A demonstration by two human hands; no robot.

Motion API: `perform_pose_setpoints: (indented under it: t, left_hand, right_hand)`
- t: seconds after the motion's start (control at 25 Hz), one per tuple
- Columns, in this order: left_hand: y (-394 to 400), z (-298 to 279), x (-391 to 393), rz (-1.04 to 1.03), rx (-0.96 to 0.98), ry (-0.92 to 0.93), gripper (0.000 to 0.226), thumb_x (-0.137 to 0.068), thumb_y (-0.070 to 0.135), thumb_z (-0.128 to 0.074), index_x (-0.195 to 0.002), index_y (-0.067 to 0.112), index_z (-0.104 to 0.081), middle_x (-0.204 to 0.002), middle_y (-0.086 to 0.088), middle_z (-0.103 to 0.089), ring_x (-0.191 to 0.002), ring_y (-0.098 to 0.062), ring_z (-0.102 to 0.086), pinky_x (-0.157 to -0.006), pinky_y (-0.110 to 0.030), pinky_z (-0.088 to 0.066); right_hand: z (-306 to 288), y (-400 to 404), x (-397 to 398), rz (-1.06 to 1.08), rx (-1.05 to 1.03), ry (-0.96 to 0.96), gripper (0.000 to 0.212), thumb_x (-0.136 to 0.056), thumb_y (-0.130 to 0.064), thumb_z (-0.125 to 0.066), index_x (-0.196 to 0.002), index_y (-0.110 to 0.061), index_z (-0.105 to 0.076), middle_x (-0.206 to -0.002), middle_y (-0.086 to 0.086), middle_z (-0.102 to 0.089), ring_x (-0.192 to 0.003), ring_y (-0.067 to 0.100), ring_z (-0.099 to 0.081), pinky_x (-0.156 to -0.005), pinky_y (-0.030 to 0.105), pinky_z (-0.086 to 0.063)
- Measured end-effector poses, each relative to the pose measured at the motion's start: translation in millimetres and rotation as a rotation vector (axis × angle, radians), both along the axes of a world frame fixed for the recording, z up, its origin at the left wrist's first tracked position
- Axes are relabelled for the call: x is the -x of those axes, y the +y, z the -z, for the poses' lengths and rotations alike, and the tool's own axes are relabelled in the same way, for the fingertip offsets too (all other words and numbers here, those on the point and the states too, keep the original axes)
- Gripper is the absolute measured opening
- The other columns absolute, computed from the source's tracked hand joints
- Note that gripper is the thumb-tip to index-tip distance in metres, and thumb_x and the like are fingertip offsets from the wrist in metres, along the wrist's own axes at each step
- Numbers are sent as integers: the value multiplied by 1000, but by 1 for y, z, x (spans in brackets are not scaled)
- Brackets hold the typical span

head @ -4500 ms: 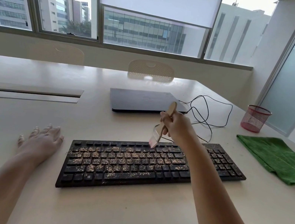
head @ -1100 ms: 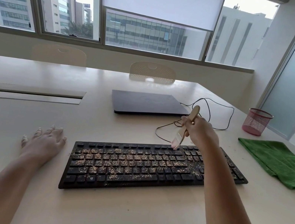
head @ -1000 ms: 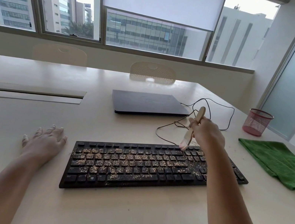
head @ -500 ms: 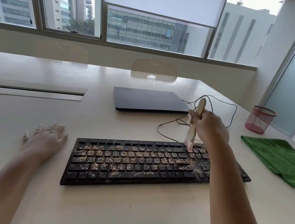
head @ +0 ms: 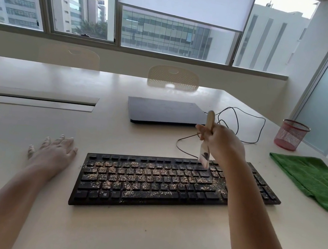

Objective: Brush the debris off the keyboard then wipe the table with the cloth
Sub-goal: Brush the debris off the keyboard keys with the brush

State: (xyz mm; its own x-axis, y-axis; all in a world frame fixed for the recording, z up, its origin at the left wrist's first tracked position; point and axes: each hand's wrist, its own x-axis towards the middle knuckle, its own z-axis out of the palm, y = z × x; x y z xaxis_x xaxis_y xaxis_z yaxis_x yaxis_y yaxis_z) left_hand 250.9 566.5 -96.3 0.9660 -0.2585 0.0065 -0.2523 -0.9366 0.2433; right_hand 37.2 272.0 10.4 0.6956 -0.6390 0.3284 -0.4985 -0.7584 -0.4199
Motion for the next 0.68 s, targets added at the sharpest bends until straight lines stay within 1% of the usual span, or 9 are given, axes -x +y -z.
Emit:
perform_pose_setpoints:
  t: [0.04,0.12,0.2,0.24,0.36,0.44,0.48,0.56,0.68]
  left_hand:
    - [0,0,0,-1,0,-1,55,-99,49,-24,-149,30,-18,-158,8,-7,-147,-21,-4,-116,-49,-4]
    - [0,0,0,-2,-4,0,54,-99,48,-24,-149,30,-18,-158,8,-7,-147,-21,-4,-116,-49,-4]
    - [0,1,0,0,-9,-4,54,-99,48,-24,-149,30,-18,-158,8,-7,-147,-21,-4,-116,-49,-4]
    - [0,1,0,1,-7,-7,54,-99,48,-24,-149,30,-19,-158,8,-7,-147,-21,-4,-116,-50,-4]
    - [-1,1,1,-2,2,-11,53,-99,48,-25,-149,30,-20,-158,8,-9,-147,-21,-4,-116,-50,-4]
    - [-1,0,1,-7,-1,-14,53,-99,47,-26,-149,31,-20,-158,8,-9,-147,-21,-5,-116,-50,-4]
    - [-1,0,1,-7,-5,-14,53,-99,47,-26,-149,31,-20,-158,8,-9,-147,-21,-5,-116,-50,-4]
    - [0,0,1,-8,-7,-12,53,-99,47,-26,-149,31,-19,-158,8,-8,-147,-21,-4,-116,-50,-4]
    - [-1,0,2,-5,-5,-10,53,-99,47,-25,-149,31,-19,-158,9,-8,-147,-21,-4,-116,-50,-4]
  right_hand:
    - [1,0,1,7,5,30,43,-94,-53,-37,-100,-20,-64,-76,-5,-59,-58,9,-49,-48,23,-30]
    - [5,10,-5,-65,18,92,46,-93,-53,-38,-102,-17,-64,-80,0,-65,-61,15,-58,-50,23,-40]
    - [11,26,-13,-180,82,134,45,-93,-53,-39,-105,-17,-64,-82,1,-66,-64,17,-61,-55,25,-48]
    - [12,32,-15,-219,111,139,45,-93,-53,-39,-105,-17,-64,-80,0,-65,-62,15,-59,-56,26,-48]
    - [4,30,-11,-200,79,88,46,-93,-53,-39,-102,-15,-64,-72,-3,-62,-52,9,-52,-47,24,-44]
    - [1,20,-7,-115,38,36,45,-93,-53,-38,-101,-17,-64,-68,-5,-61,-49,8,-52,-43,22,-34]
    - [0,16,-6,-86,20,29,45,-93,-54,-38,-101,-18,-64,-69,-4,-61,-49,9,-52,-44,21,-32]
    - [3,12,-7,-78,-8,53,48,-92,-57,-38,-98,-17,-65,-73,-2,-63,-51,10,-52,-47,23,-33]
    - [5,12,-8,-94,-56,58,54,-90,-59,-38,-87,-14,-68,-74,0,-64,-55,12,-53,-49,23,-35]
